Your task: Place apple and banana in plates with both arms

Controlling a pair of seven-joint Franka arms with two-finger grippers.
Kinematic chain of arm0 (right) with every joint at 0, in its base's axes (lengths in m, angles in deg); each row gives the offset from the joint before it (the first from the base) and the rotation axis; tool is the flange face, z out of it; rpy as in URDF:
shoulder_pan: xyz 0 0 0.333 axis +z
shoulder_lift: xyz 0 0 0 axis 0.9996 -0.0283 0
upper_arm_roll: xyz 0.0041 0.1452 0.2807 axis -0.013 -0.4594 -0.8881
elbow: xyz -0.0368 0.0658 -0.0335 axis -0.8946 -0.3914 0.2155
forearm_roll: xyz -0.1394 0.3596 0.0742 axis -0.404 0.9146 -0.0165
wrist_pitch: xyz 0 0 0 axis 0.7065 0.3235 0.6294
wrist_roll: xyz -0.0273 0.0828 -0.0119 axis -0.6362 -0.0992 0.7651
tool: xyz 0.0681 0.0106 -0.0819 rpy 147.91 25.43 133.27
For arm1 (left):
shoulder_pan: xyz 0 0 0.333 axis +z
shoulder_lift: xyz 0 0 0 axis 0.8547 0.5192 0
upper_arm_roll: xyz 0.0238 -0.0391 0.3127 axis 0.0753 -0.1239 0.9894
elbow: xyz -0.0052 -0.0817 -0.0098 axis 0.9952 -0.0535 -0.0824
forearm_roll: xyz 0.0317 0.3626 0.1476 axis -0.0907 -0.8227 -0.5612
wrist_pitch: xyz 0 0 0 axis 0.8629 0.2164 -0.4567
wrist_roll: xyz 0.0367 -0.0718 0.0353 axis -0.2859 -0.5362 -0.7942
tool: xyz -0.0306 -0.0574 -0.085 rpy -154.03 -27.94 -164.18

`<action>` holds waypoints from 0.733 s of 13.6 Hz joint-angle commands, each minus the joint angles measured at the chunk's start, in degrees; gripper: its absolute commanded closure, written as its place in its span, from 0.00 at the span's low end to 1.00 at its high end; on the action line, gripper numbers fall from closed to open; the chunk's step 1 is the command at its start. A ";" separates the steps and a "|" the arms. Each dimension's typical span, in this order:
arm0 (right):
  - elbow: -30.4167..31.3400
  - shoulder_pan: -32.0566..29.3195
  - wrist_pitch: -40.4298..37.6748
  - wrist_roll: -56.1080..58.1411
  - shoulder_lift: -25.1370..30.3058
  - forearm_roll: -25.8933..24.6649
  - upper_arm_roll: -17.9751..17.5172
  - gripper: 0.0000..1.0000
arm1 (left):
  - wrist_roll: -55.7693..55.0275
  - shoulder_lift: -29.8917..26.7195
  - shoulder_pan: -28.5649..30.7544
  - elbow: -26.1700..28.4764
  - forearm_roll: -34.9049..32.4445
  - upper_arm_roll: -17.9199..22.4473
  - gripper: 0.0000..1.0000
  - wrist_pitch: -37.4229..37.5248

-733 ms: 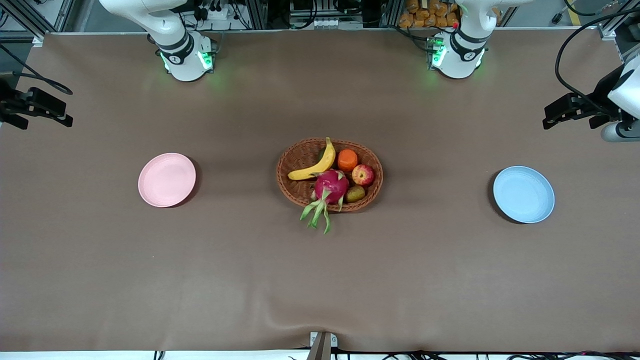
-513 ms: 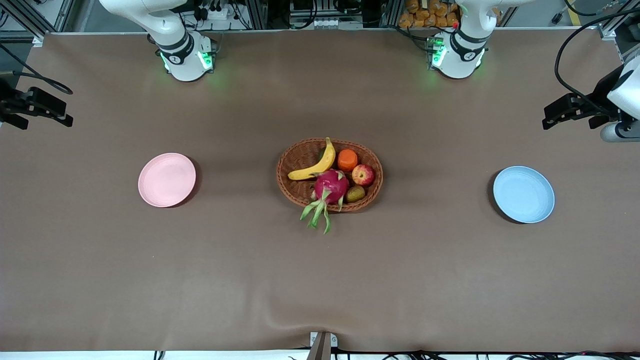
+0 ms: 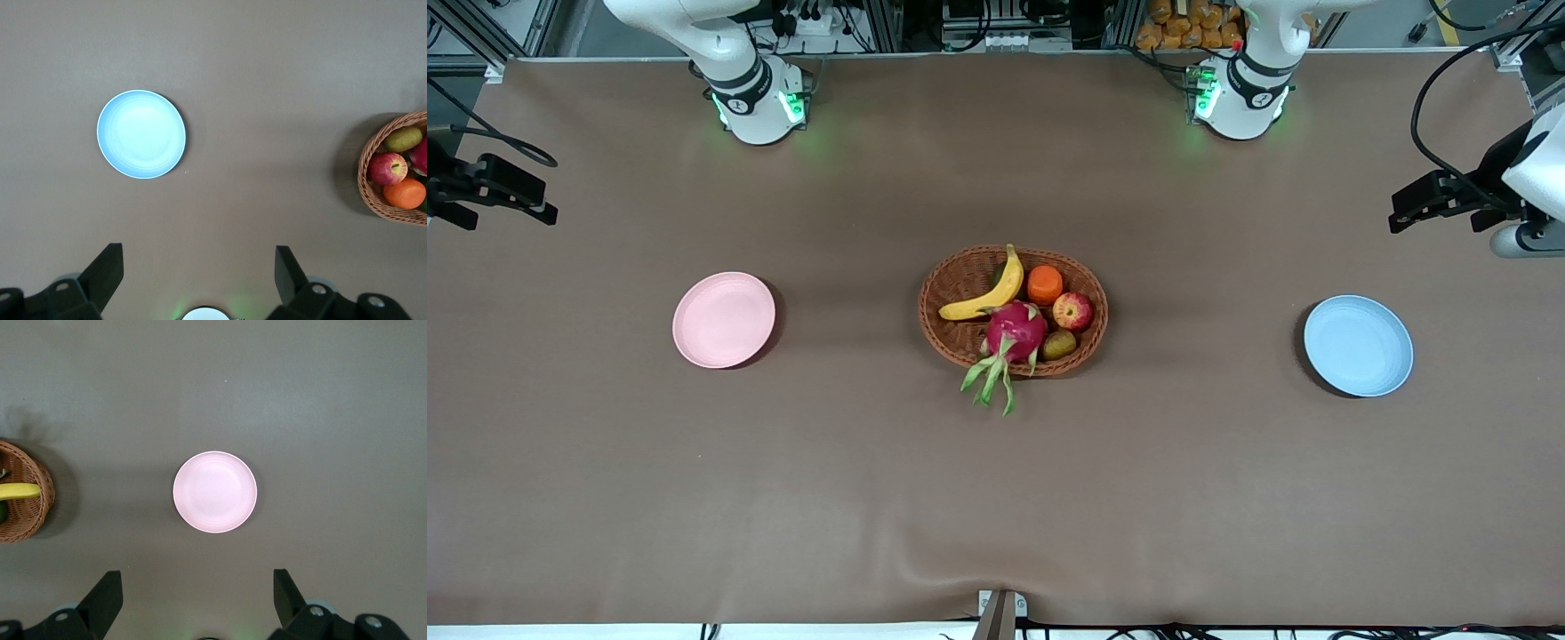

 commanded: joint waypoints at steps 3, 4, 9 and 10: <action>0.26 0.27 -0.07 0.68 0.99 0.11 -0.27 0.00 | -0.74 3.74 -2.80 -0.47 1.77 -0.93 0.00 -1.83; 0.26 0.19 -0.07 0.68 0.99 0.19 -0.27 0.00 | -0.91 4.80 -3.77 -0.38 2.12 -0.93 0.00 -2.37; -0.18 0.36 -0.07 0.68 0.81 0.46 -0.36 0.00 | -9.15 11.03 -10.35 -0.20 4.23 -0.93 0.00 -6.76; -0.18 0.54 -0.07 0.59 0.64 0.46 -0.36 0.00 | -12.22 12.35 -11.67 -0.20 4.32 -1.02 0.00 -7.90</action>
